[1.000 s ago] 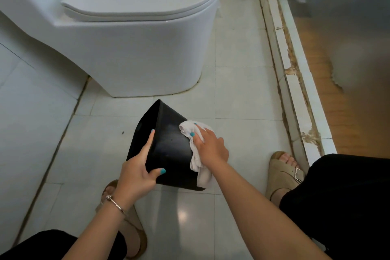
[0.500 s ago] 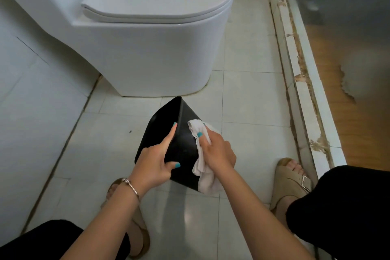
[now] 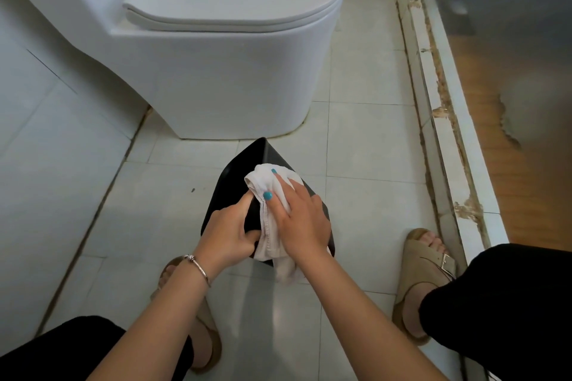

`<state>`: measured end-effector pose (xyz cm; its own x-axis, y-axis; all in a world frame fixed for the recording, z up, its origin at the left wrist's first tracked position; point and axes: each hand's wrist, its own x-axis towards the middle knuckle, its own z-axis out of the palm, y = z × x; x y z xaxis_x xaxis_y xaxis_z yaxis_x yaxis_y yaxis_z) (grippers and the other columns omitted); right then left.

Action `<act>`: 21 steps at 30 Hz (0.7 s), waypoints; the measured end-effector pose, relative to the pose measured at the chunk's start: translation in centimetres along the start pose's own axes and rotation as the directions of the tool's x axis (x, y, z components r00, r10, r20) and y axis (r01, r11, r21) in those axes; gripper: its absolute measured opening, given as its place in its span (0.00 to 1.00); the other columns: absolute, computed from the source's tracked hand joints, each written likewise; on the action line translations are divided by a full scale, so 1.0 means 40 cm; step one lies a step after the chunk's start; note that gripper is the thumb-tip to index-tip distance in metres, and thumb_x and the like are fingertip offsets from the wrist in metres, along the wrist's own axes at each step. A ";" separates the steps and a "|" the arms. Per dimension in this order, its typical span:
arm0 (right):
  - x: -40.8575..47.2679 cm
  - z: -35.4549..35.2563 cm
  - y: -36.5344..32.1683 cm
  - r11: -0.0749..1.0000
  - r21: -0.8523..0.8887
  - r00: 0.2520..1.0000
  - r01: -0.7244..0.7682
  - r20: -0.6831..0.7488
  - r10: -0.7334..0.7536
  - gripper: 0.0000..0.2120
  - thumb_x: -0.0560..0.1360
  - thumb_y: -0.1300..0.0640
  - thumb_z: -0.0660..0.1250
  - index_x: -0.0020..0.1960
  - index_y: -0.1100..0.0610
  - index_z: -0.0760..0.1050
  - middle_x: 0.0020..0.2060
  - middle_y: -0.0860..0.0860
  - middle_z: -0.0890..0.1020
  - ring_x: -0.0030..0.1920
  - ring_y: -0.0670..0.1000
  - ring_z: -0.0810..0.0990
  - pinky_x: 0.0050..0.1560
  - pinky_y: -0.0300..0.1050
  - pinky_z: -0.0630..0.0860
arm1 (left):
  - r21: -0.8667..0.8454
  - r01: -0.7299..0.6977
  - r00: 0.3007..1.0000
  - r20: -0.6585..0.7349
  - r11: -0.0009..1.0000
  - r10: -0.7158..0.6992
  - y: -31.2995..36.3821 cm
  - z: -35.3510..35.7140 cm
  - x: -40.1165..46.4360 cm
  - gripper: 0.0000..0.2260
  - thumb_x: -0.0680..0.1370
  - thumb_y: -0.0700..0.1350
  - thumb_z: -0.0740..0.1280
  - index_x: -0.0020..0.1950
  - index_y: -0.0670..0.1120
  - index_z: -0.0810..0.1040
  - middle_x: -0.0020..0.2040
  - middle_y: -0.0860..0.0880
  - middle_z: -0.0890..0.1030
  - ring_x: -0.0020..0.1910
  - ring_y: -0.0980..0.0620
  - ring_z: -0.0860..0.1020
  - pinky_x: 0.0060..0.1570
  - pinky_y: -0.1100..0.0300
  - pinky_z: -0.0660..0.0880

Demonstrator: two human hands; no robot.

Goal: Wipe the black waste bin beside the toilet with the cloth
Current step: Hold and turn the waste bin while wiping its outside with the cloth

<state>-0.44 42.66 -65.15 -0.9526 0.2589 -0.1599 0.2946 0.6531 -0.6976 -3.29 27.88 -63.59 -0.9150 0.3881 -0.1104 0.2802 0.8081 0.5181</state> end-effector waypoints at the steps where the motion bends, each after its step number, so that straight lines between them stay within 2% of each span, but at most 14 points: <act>1: 0.003 0.005 0.006 1.000 -0.008 1.000 -0.001 -0.001 0.001 0.23 0.76 0.30 0.48 0.71 0.28 0.54 0.68 0.33 0.66 0.55 0.49 0.67 0.40 0.44 0.63 | 0.000 0.010 1.000 -0.007 1.000 -0.010 -0.006 0.002 -0.002 0.37 0.67 0.44 0.71 0.73 0.55 0.60 0.26 0.54 0.72 0.27 0.54 0.72 0.31 0.58 0.69; 3: 0.012 0.017 0.022 0.999 -0.027 1.000 -0.022 0.008 0.022 0.23 0.76 0.30 0.47 0.71 0.28 0.54 0.68 0.33 0.66 0.55 0.49 0.68 0.39 0.44 0.63 | -0.010 0.021 1.000 -0.012 1.000 -0.021 -0.020 0.003 -0.009 0.44 0.68 0.45 0.73 0.77 0.59 0.52 0.29 0.52 0.76 0.29 0.54 0.74 0.35 0.56 0.73; 6: 0.028 0.030 0.068 0.996 -0.058 0.997 -0.069 0.041 0.072 0.22 0.76 0.31 0.47 0.70 0.28 0.54 0.69 0.34 0.66 0.57 0.51 0.69 0.42 0.44 0.64 | -0.018 0.013 1.000 -0.013 1.000 -0.013 -0.036 0.010 -0.033 0.50 0.69 0.46 0.74 0.74 0.68 0.40 0.35 0.46 0.80 0.30 0.50 0.75 0.38 0.52 0.76; 8: 0.042 0.037 0.102 0.991 -0.093 0.992 -0.101 0.067 0.107 0.22 0.77 0.33 0.48 0.70 0.28 0.53 0.70 0.34 0.65 0.58 0.52 0.69 0.45 0.44 0.64 | -0.036 0.018 1.000 -0.024 0.999 -0.019 -0.042 0.012 -0.047 0.51 0.69 0.45 0.75 0.73 0.70 0.39 0.38 0.44 0.81 0.32 0.48 0.77 0.39 0.50 0.77; 11: 0.067 0.047 0.135 0.984 -0.123 0.984 -0.130 0.105 0.143 0.21 0.78 0.34 0.48 0.70 0.27 0.53 0.71 0.35 0.64 0.59 0.52 0.69 0.45 0.45 0.64 | -0.088 0.043 0.999 -0.026 0.995 -0.046 -0.056 0.012 -0.062 0.50 0.70 0.45 0.75 0.73 0.69 0.40 0.48 0.41 0.82 0.39 0.44 0.80 0.43 0.52 0.78; 13: 0.087 0.047 0.151 0.976 -0.140 0.976 -0.165 0.121 0.182 0.21 0.78 0.34 0.48 0.70 0.27 0.55 0.71 0.36 0.65 0.59 0.53 0.70 0.46 0.46 0.64 | -0.107 0.071 0.997 -0.026 0.992 -0.074 -0.060 0.010 -0.067 0.50 0.70 0.44 0.75 0.73 0.68 0.40 0.49 0.40 0.82 0.36 0.46 0.79 0.44 0.55 0.79; 16: 0.112 0.042 0.185 0.955 -0.151 0.953 -0.255 0.129 0.275 0.22 0.78 0.35 0.49 0.71 0.33 0.60 0.71 0.40 0.67 0.61 0.56 0.71 0.49 0.48 0.65 | -0.096 0.058 0.998 -0.020 0.994 -0.060 -0.062 0.014 -0.065 0.50 0.70 0.44 0.75 0.73 0.68 0.40 0.40 0.44 0.82 0.28 0.56 0.74 0.37 0.60 0.77; 18: 0.121 0.041 0.206 0.935 -0.090 0.928 -0.344 0.119 0.353 0.22 0.78 0.34 0.50 0.70 0.36 0.65 0.67 0.44 0.72 0.61 0.58 0.72 0.51 0.51 0.68 | -0.078 0.033 0.999 -0.012 0.996 -0.034 -0.061 0.015 -0.063 0.50 0.70 0.44 0.76 0.73 0.69 0.39 0.32 0.48 0.79 0.25 0.54 0.73 0.32 0.63 0.75; 21: 0.120 0.044 0.215 0.901 -0.017 0.894 -0.434 0.113 0.433 0.21 0.78 0.35 0.52 0.68 0.38 0.68 0.63 0.47 0.76 0.62 0.59 0.73 0.55 0.53 0.71 | -0.041 0.008 1.000 0.005 0.999 -0.007 -0.060 0.008 -0.061 0.51 0.70 0.44 0.75 0.72 0.69 0.38 0.28 0.51 0.75 0.25 0.54 0.72 0.30 0.65 0.73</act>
<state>-2.61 48.24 -73.15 -0.7330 0.4336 -0.5241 0.6800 0.4883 -0.5470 -1.62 25.14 -64.85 -0.9154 0.3845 -0.1188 0.2613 0.7922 0.5514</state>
